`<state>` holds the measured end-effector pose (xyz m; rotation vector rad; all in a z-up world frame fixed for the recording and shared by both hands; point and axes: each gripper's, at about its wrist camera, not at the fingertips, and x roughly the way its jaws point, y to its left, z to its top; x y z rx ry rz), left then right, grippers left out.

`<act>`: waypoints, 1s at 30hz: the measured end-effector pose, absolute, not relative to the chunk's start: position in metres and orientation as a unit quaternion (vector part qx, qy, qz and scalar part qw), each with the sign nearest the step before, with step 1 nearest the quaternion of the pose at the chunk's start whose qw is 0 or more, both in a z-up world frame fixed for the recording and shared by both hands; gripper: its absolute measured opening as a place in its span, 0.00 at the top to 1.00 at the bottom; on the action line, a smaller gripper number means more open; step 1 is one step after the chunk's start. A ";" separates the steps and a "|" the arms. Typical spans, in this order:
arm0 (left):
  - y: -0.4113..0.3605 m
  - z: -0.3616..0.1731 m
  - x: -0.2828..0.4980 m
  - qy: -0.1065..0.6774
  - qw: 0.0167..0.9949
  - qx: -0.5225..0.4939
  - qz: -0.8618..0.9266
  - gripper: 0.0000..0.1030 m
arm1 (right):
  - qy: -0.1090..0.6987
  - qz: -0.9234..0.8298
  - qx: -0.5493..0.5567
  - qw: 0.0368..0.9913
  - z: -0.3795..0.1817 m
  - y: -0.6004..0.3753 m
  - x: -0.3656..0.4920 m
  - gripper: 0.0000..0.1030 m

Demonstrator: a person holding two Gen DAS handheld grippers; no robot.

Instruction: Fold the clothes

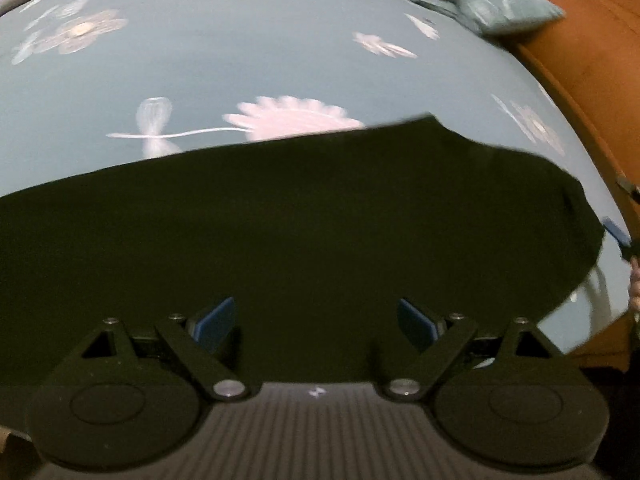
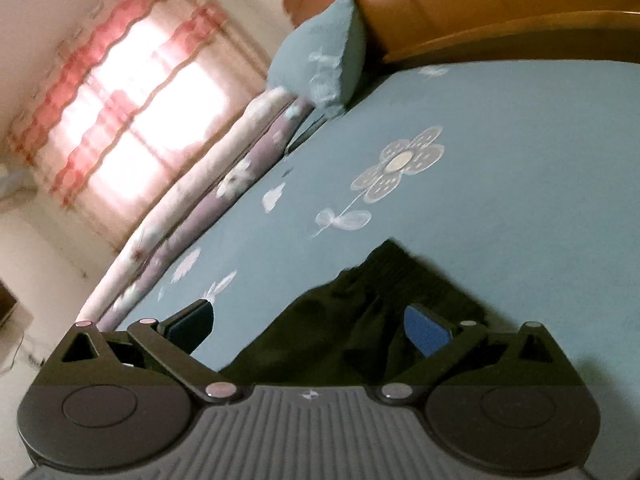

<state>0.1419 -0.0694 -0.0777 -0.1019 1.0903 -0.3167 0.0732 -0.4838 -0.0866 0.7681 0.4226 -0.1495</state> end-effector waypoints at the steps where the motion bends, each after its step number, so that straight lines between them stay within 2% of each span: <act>1: -0.076 -0.079 0.141 0.516 0.841 -0.048 -0.156 0.14 | 0.218 -0.073 0.365 0.902 -0.088 -0.481 0.079 0.00; 6: -0.090 -0.084 0.137 0.515 0.841 -0.048 -0.159 0.14 | 0.274 -0.106 0.363 0.884 -0.100 -0.483 0.092 0.00; 13: -0.078 -0.091 0.125 0.516 0.840 -0.087 -0.143 0.14 | 0.205 -0.097 0.380 0.897 -0.089 -0.490 0.066 0.00; 19: -0.091 -0.099 0.127 0.525 0.833 -0.070 -0.159 0.14 | 0.242 -0.105 0.401 0.877 -0.101 -0.496 0.077 0.00; 23: -0.096 -0.110 0.128 0.540 0.826 -0.067 -0.146 0.14 | 0.244 -0.110 0.372 0.889 -0.096 -0.485 0.082 0.00; 30: -0.119 -0.083 0.110 0.512 0.828 -0.076 -0.215 0.12 | 0.254 -0.086 0.349 0.898 -0.092 -0.472 0.086 0.00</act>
